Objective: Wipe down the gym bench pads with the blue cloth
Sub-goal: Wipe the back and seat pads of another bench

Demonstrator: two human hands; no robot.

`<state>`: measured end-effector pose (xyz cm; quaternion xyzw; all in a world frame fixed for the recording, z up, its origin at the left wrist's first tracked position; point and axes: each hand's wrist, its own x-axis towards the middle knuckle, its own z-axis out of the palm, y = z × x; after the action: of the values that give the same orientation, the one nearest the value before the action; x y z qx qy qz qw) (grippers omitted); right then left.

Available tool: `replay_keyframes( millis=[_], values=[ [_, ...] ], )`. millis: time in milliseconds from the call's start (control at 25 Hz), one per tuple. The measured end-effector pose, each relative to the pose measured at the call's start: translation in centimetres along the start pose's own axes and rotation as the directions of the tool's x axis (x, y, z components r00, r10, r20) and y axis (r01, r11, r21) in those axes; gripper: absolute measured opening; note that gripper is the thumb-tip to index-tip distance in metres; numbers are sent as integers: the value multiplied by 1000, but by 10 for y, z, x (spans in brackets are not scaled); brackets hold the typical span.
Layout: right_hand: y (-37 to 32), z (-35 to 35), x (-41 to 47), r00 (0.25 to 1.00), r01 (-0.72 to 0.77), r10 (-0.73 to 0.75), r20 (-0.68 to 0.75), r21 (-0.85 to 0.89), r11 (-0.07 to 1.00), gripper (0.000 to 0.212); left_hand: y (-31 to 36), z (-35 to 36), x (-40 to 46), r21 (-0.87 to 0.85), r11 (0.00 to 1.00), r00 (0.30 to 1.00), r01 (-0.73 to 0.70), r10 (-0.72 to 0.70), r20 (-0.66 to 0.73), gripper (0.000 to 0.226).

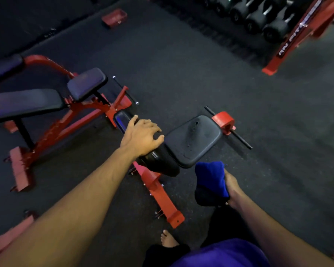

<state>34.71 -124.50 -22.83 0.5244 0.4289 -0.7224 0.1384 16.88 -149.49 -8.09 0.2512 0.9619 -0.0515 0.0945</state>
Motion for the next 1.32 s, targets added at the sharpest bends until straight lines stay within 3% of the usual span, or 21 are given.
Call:
replay_keyframes(
  millis=[120, 240, 320, 400, 480, 600, 760, 880, 1080, 1200, 1320],
  values=[
    [-19, -8, 42, 1000, -29, 31, 4, -209, 977, 68, 10, 4, 9, 35, 974, 972, 224, -225, 60, 59],
    [-56, 4, 84, 971, -3, 72, 226, -289, 957, 62, 24, 4, 22, 62, 910, 906, 410, -414, 85, 68],
    [-81, 17, 109, 945, -16, 108, 308, -288, 957, 72, 31, 5, 29, 137, 880, 877, 455, -469, 101, 69],
    [-99, 37, 132, 896, 41, 99, 432, -302, 952, 78, 34, 4, 28, 171, 871, 869, 461, -482, 113, 69],
    [-108, 63, 156, 871, 131, 51, 488, -332, 934, 55, 34, 5, 30, 195, 874, 872, 445, -472, 131, 66],
    [-98, 108, 193, 878, 95, 97, 468, -371, 924, 24, 35, 8, 30, 192, 893, 898, 408, -431, 95, 54],
    [-78, 161, 238, 867, 6, 201, 456, -413, 911, 44, 37, 12, 31, 154, 908, 917, 390, -398, 29, 37],
    [-67, 210, 259, 862, 64, 206, 464, -502, 863, 59, 32, 18, 29, 152, 904, 913, 399, -407, 20, 35],
    [-45, 272, 285, 830, 172, 216, 514, -605, 778, 65, 29, 19, 29, 147, 914, 921, 377, -387, 42, 32],
    [-38, 281, 293, 842, 301, 221, 493, -768, 565, 85, 29, 16, 31, 134, 914, 917, 382, -393, 66, 31],
    [-25, 269, 295, 870, 361, 160, 466, -824, 438, 83, 32, 14, 32, 119, 912, 913, 393, -403, 69, 30]
  ],
)
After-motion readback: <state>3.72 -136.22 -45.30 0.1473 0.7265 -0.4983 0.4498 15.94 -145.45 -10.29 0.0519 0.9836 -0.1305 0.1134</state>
